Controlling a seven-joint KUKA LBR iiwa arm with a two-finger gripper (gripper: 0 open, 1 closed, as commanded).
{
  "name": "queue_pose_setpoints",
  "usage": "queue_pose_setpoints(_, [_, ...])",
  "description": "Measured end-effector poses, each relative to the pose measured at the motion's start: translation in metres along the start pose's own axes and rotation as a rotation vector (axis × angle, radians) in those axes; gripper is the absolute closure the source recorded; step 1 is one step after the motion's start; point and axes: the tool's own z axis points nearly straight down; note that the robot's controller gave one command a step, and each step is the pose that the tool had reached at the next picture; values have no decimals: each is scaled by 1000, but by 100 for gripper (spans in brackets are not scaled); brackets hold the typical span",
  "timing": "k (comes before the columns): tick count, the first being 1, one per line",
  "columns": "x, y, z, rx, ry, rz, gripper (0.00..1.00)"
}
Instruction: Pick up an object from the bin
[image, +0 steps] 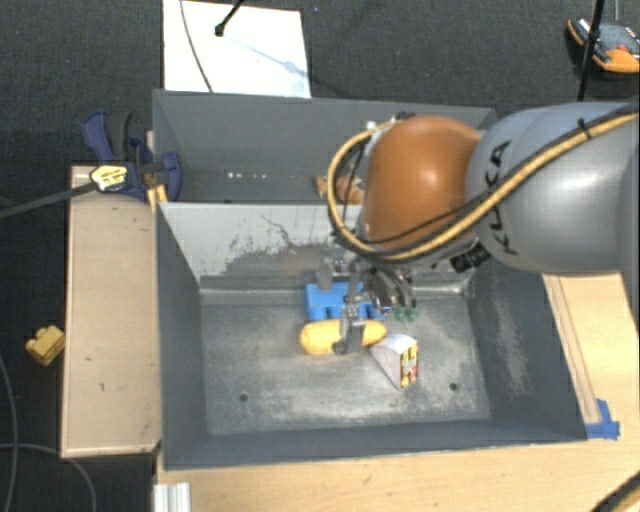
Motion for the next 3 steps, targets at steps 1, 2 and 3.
queue_pose_setpoints(1, [3,-49,23,0,7,-118,0])
queue_pose_setpoints(2, [1,-38,36,1,6,46,0])
queue_pose_setpoints(3, [4,-49,106,0,-1,-65,0])
